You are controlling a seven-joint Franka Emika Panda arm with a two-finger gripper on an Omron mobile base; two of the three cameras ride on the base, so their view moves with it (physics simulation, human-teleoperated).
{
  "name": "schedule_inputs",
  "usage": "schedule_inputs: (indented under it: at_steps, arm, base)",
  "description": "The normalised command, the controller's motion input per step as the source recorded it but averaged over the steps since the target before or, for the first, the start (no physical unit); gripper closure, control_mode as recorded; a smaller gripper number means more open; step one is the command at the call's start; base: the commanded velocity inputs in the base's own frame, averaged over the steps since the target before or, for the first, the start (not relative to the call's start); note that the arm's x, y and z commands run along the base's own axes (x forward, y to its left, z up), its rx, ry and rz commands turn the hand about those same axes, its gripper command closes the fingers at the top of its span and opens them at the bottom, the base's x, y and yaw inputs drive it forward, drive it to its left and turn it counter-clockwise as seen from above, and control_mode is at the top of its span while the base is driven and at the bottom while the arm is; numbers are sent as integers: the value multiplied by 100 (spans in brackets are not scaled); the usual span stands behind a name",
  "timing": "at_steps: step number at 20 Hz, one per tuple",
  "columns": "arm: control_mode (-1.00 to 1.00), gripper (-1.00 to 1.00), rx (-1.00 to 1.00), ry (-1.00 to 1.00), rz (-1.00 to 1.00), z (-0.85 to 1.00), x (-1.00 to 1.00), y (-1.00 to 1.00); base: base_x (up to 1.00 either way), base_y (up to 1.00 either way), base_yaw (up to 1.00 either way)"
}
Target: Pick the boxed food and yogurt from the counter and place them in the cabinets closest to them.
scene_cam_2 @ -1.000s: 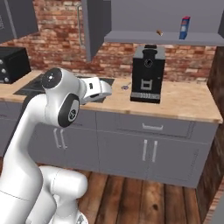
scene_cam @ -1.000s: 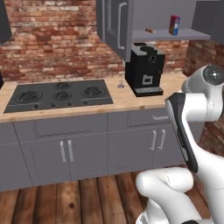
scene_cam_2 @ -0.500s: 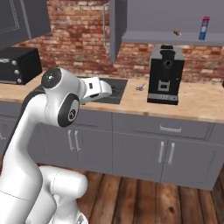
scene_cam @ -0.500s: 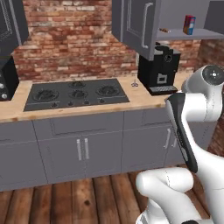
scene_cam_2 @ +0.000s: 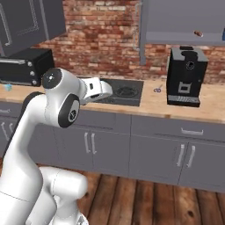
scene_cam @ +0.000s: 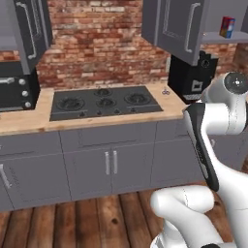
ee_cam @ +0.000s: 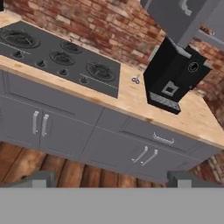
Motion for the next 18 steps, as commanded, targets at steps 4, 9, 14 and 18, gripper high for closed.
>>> schedule_inputs:
  at_steps: [4, 9, 14, 18]
  arm:
    - [100, -100, 0, 0, 0, 0, 0, 0]
    - [100, -100, 0, 0, 0, 0, 0, 0]
    - [100, -100, 0, 0, 0, 0, 0, 0]
    - [100, -100, 0, 0, 0, 0, 0, 0]
  base:
    - [-11, 61, -1]
    - [-10, 61, -1]
    - [-13, 60, 0]
    - [-11, 60, 0]
